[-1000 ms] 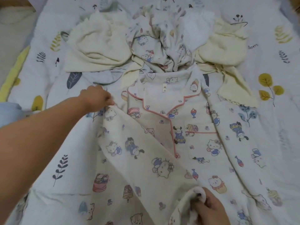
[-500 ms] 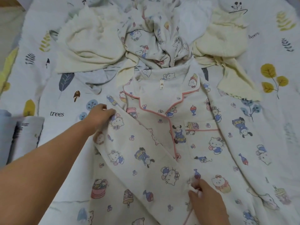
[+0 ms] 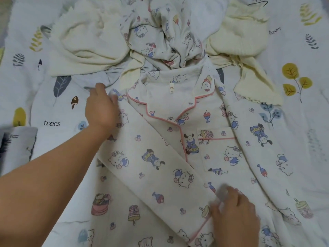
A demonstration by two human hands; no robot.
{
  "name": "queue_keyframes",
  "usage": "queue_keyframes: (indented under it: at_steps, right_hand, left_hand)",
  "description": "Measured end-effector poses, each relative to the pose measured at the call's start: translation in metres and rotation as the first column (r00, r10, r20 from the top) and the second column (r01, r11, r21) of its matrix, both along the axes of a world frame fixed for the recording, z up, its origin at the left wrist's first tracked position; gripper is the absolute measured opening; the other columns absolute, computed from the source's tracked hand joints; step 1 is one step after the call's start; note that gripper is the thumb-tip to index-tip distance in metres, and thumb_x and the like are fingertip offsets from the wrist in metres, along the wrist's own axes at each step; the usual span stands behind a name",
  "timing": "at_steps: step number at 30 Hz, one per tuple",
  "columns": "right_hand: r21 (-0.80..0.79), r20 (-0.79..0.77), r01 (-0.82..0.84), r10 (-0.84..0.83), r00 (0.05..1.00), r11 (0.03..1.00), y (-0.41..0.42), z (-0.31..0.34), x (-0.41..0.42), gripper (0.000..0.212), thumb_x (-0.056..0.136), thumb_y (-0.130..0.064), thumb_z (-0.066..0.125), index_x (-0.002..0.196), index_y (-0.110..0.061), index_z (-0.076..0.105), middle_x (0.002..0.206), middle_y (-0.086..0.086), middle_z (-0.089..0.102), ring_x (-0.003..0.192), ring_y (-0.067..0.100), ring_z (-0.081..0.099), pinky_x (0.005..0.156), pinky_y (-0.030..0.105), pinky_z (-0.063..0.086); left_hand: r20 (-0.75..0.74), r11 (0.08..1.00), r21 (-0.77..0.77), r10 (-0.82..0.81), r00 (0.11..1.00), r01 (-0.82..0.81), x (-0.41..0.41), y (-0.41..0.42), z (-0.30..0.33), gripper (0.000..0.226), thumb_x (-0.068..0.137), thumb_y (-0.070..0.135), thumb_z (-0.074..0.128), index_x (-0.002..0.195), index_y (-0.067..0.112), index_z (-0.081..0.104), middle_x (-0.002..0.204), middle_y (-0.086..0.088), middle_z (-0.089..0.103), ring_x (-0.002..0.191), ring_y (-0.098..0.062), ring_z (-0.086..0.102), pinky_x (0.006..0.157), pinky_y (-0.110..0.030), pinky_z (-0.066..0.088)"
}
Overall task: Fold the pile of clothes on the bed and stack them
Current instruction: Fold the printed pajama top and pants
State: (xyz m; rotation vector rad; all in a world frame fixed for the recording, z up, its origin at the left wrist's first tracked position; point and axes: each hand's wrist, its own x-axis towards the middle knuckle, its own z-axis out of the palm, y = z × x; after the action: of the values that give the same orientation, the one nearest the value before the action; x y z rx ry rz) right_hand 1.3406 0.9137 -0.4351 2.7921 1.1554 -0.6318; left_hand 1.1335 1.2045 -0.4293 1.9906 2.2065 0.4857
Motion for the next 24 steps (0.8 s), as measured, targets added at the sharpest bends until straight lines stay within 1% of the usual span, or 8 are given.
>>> queue_keyframes:
  at_steps: [2,4,7,9,11,16,20,24]
  right_hand:
    - [0.259,0.124,-0.098,0.068,0.99,0.961,-0.001,-0.002,-0.011,0.061,0.068,-0.027,0.08,0.117,0.001,0.058,0.11,0.031,0.061,0.098,0.047,0.06,0.072,0.059,0.049]
    - [0.294,0.121,-0.299,0.274,0.954,0.908,-0.002,-0.007,-0.023,0.053,0.095,-0.044,0.033,0.129,-0.004,0.043,0.129,0.03,0.051,0.123,0.042,0.044,0.088,0.061,0.043]
    - [0.192,0.086,-0.527,0.521,0.849,0.828,-0.014,-0.03,-0.026,0.055,0.097,-0.045,0.013,0.14,-0.015,0.028,0.154,0.013,0.014,0.146,0.024,-0.001,0.11,0.051,0.015]
    - [0.114,0.054,-0.562,0.559,0.827,0.82,-0.021,-0.036,-0.018,0.056,0.097,-0.051,0.007,0.14,-0.022,0.03,0.156,0.003,0.009,0.145,0.022,0.009,0.111,0.046,0.007]
    - [0.093,0.021,-0.589,0.59,0.807,0.803,-0.021,-0.035,-0.009,0.058,0.095,-0.056,0.012,0.139,-0.026,0.037,0.151,0.002,0.033,0.133,0.025,0.041,0.11,0.045,0.01]
    - [0.233,0.073,-0.596,0.597,0.799,0.768,-0.006,-0.014,0.014,0.061,0.052,-0.032,0.088,0.108,-0.012,0.071,0.116,0.014,0.066,0.104,0.028,0.065,0.084,0.051,0.052]
    - [0.364,0.182,-0.341,0.293,0.939,0.867,-0.002,0.011,0.066,0.053,0.06,-0.001,0.081,0.11,0.001,0.064,0.115,0.028,0.059,0.105,0.045,0.058,0.088,0.057,0.046]
    - [0.093,0.044,0.051,-0.055,0.998,0.994,-0.01,0.025,0.123,0.065,0.085,-0.03,0.063,0.14,-0.009,0.036,0.141,0.024,0.035,0.129,0.039,0.035,0.101,0.047,0.033]
  left_hand:
    - [0.006,0.989,0.074,-0.127,0.992,0.126,0.013,-0.025,-0.001,0.046,0.093,0.025,0.044,0.131,-0.001,0.041,0.132,-0.026,0.044,0.117,-0.042,0.045,0.091,-0.049,0.036]
    - [-0.092,0.94,0.05,-0.333,0.939,0.338,0.022,-0.063,-0.009,0.055,0.09,0.032,0.042,0.135,0.0,0.04,0.141,-0.027,0.038,0.125,-0.043,0.04,0.097,-0.053,0.034]
    - [-0.216,0.823,-0.384,-0.522,0.825,0.42,0.013,-0.105,-0.031,0.077,0.087,0.06,0.006,0.15,0.016,0.009,0.156,-0.015,0.002,0.142,-0.038,0.013,0.11,-0.057,0.014]
    - [-0.25,0.733,-0.602,-0.549,0.798,0.316,-0.004,-0.11,-0.05,0.086,0.068,0.072,-0.029,0.14,0.025,-0.025,0.152,-0.004,-0.024,0.144,-0.029,-0.012,0.115,-0.051,-0.001]
    - [-0.282,0.71,-0.658,-0.541,0.792,0.25,-0.01,-0.105,-0.06,0.074,0.075,0.069,-0.021,0.133,0.025,-0.034,0.153,-0.002,-0.027,0.143,-0.027,-0.018,0.117,-0.048,-0.003]
    - [-0.247,0.797,-0.513,-0.493,0.834,0.319,0.024,-0.114,-0.038,0.063,0.093,0.033,0.037,0.146,0.008,0.016,0.154,-0.019,0.012,0.14,-0.039,0.013,0.11,-0.056,0.013]
    - [-0.079,0.795,-0.297,-0.573,0.816,0.529,0.066,-0.151,-0.018,0.04,0.07,0.012,0.049,0.104,-0.005,0.06,0.109,-0.028,0.058,0.096,-0.043,0.058,0.08,-0.052,0.045]
    - [0.041,0.708,-0.326,-0.652,0.757,0.627,0.108,-0.191,-0.008,0.025,0.07,0.006,0.06,0.093,-0.004,0.066,0.097,-0.024,0.064,0.086,-0.039,0.064,0.072,-0.047,0.051]
